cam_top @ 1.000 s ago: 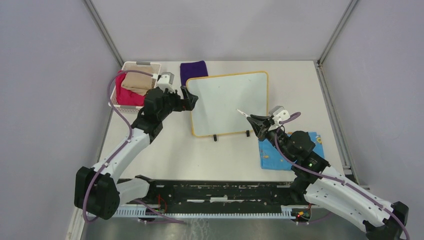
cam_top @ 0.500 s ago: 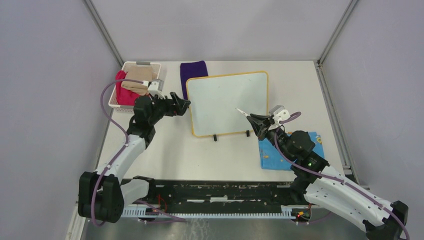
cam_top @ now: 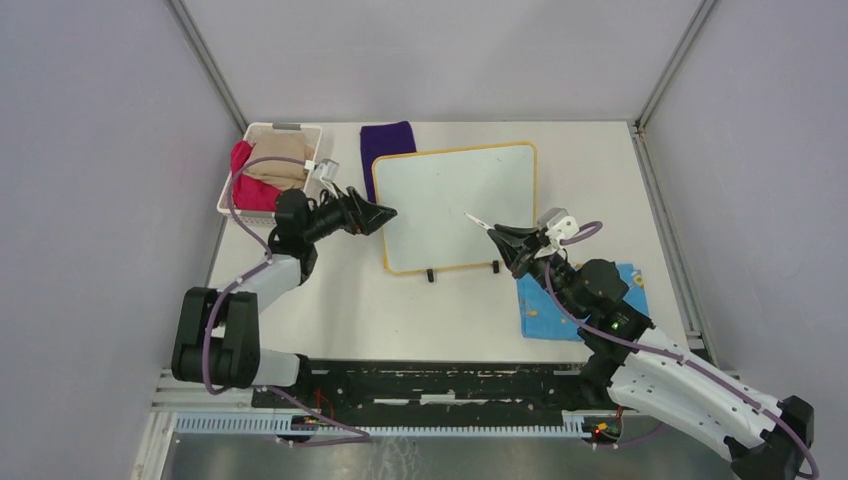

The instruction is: Write a sentence on the whiteboard

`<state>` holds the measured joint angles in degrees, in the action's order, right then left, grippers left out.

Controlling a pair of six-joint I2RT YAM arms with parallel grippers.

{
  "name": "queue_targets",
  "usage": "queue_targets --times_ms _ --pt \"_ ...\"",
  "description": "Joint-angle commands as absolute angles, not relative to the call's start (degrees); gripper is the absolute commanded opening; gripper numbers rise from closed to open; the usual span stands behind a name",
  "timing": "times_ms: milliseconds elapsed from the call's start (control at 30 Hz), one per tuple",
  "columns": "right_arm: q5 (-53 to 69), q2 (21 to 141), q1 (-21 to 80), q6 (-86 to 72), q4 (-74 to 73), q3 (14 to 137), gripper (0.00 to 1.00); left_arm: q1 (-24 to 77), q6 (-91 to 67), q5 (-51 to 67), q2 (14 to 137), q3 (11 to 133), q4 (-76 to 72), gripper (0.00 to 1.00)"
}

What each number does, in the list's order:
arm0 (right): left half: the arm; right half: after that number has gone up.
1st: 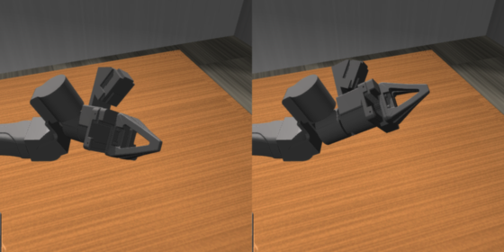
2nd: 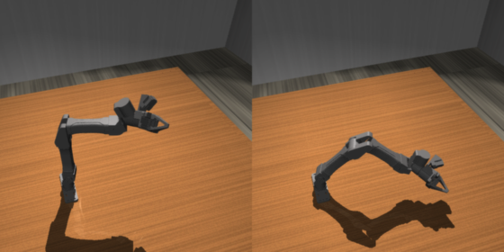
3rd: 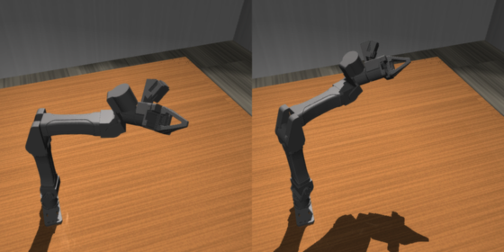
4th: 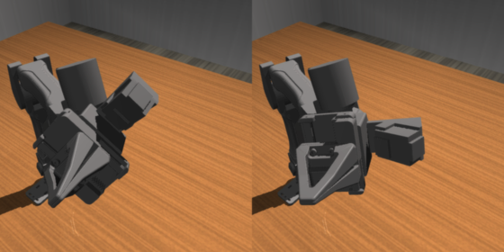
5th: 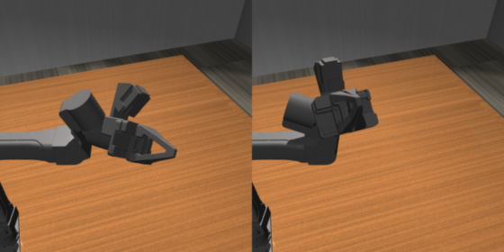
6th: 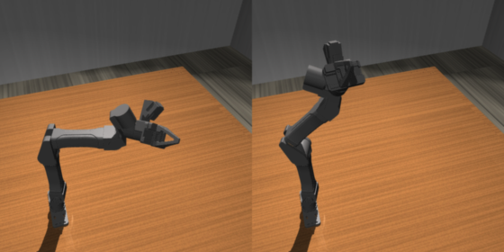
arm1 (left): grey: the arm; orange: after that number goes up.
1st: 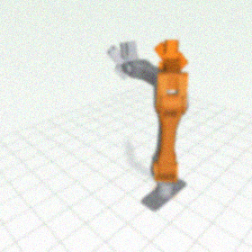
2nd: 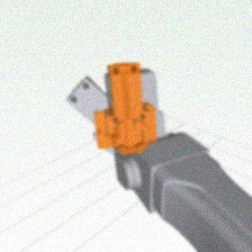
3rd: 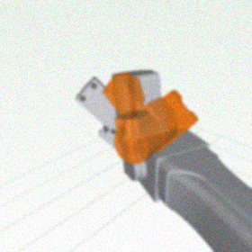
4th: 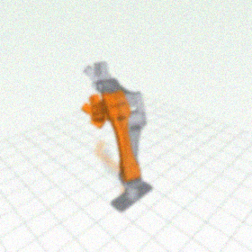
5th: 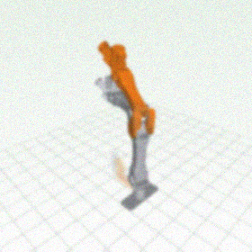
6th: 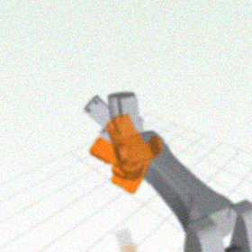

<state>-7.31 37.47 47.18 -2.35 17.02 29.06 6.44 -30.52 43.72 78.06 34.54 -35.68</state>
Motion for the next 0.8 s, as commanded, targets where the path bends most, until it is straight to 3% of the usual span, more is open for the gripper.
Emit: queue_targets --times_ms 0,233,500,767 --pt "-3.7 39.8 47.1 -4.7 22.1 32.4 0.0 5.8 -33.8 50.8 82.1 36.3 -43.3 0.89" --pt "-1.7 44.9 47.4 -6.9 25.1 34.4 0.0 5.3 -34.8 53.3 87.4 36.4 -48.6 0.8" --pt "-13.4 54.7 55.9 -0.4 24.1 42.4 0.0 5.2 -33.5 53.2 88.9 35.4 -50.6 0.69" --pt "-11.9 59.9 56.6 -0.4 26.1 44.8 0.0 5.0 -34.5 56.4 94.0 36.1 -53.5 0.58"
